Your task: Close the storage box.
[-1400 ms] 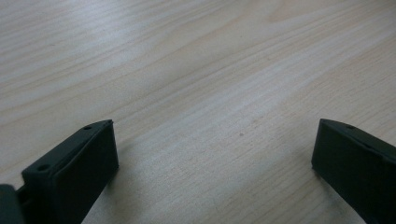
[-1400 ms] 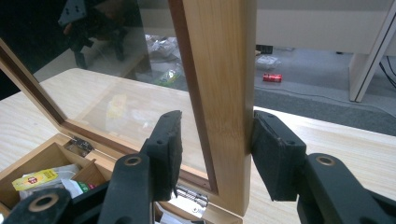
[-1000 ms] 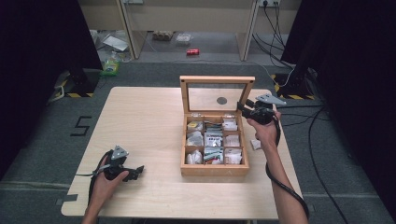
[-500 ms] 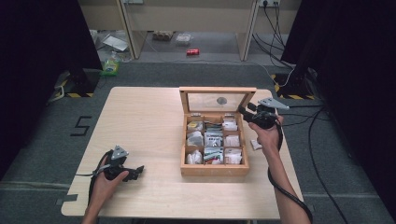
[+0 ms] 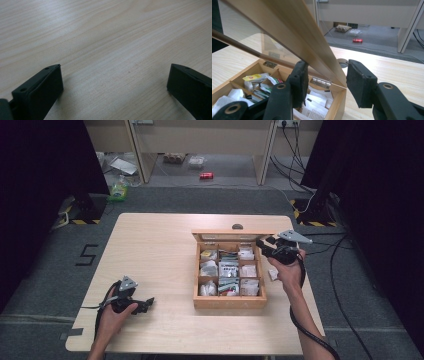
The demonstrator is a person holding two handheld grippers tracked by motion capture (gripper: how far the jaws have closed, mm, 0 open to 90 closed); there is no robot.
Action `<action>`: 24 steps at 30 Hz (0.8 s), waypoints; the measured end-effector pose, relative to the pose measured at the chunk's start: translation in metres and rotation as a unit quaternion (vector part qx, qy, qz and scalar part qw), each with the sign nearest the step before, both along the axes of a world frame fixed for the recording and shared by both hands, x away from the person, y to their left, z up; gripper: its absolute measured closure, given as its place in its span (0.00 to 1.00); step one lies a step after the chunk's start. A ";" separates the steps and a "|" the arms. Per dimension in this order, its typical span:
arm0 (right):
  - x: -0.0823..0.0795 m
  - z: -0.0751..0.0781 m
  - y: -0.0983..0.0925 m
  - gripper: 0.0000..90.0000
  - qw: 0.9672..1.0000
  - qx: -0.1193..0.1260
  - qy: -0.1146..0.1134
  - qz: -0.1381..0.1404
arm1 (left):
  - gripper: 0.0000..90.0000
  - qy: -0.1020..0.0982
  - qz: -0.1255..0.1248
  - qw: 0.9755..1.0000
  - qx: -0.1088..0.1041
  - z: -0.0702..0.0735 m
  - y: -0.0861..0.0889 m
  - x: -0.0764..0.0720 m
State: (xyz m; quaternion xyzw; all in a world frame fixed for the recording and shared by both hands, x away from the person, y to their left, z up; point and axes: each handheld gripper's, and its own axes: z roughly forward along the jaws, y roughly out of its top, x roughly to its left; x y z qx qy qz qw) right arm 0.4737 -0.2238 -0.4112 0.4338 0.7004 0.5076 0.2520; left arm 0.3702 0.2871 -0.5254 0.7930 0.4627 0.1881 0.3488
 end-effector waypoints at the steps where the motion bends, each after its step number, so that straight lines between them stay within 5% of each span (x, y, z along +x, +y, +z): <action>1: -0.002 0.001 0.000 0.59 1.000 0.000 -0.001 0.002 | 0.00 0.000 0.000 1.000 0.000 0.000 0.000 0.000; 15: -0.027 0.010 -0.003 0.57 1.000 0.007 -0.003 0.020 | 0.00 0.000 0.000 1.000 0.000 0.000 0.000 0.000; 24: -0.035 0.009 -0.003 0.56 1.000 0.013 0.007 0.007 | 0.00 0.000 0.000 1.000 0.000 0.000 0.000 0.000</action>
